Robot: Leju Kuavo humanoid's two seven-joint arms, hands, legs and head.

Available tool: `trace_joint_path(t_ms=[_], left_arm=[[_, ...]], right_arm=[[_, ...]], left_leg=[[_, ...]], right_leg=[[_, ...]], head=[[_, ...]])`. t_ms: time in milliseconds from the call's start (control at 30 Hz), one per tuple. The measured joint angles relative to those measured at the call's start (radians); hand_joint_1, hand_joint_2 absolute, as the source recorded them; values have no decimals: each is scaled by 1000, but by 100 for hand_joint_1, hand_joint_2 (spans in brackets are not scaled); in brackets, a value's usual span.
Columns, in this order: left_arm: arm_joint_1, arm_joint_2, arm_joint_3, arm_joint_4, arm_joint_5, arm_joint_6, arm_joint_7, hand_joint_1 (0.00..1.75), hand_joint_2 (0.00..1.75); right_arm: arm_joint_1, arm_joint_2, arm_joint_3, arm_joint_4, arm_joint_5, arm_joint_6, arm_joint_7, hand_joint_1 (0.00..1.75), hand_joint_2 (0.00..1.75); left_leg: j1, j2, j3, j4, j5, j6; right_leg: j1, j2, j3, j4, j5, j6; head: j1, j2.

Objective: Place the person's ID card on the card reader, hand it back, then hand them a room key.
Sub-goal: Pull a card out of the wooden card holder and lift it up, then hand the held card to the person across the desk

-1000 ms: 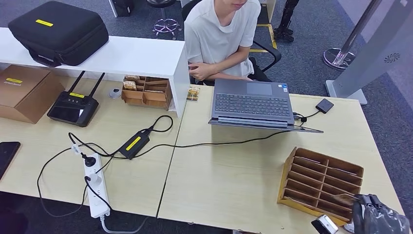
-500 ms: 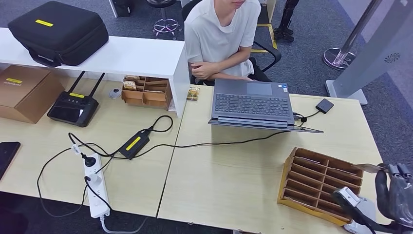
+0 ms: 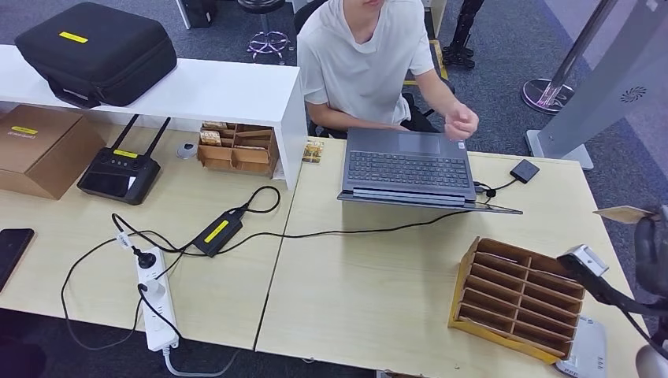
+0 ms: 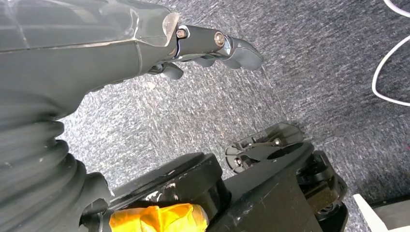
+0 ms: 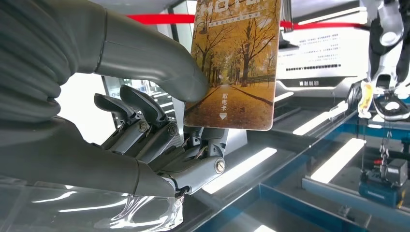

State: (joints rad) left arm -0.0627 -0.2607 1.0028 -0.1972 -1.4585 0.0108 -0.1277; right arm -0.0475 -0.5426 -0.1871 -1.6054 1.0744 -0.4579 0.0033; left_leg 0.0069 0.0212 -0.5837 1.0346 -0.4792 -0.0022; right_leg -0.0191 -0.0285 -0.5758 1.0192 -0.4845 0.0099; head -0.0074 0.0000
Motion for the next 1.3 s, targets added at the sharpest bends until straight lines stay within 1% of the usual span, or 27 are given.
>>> trace_joint_path(t_ms=[267,500,800,1033,1167,1300], left_arm=[[-1,1,-13,0,-17,-6,-4,0,175],[-2,3,-30,0,-29,-10,-4,0,175],[-3,5,-38,0,-34,-17,-2,0,175],[-3,5,-42,0,-34,-21,-2,0,175],[-3,5,-42,0,-31,-29,-4,0,175],[-3,6,-42,0,-18,-40,-22,0,175]], right_arm=[[-170,-7,115,140,84,-3,36,175,175],[-302,-6,209,270,96,-2,60,175,175],[-383,4,273,363,116,1,67,175,175],[-410,17,303,411,126,1,70,175,175],[-418,23,317,425,125,-2,71,0,175],[-422,28,335,430,123,-3,79,0,175]], left_leg=[[0,0,0,0,1,-1],[0,-1,-1,0,1,-1],[0,-3,-1,0,1,-1],[0,-7,-3,0,2,-1],[0,-9,-4,0,2,-1],[0,-8,-4,0,2,-1]], right_leg=[[0,0,0,0,0,0],[0,-1,0,0,0,0],[0,-2,0,0,0,0],[0,-7,0,0,0,0],[0,-8,-1,0,0,0],[0,-8,-1,0,0,0]], head=[[0,0],[0,0],[0,0],[0,0],[0,0],[0,0]])
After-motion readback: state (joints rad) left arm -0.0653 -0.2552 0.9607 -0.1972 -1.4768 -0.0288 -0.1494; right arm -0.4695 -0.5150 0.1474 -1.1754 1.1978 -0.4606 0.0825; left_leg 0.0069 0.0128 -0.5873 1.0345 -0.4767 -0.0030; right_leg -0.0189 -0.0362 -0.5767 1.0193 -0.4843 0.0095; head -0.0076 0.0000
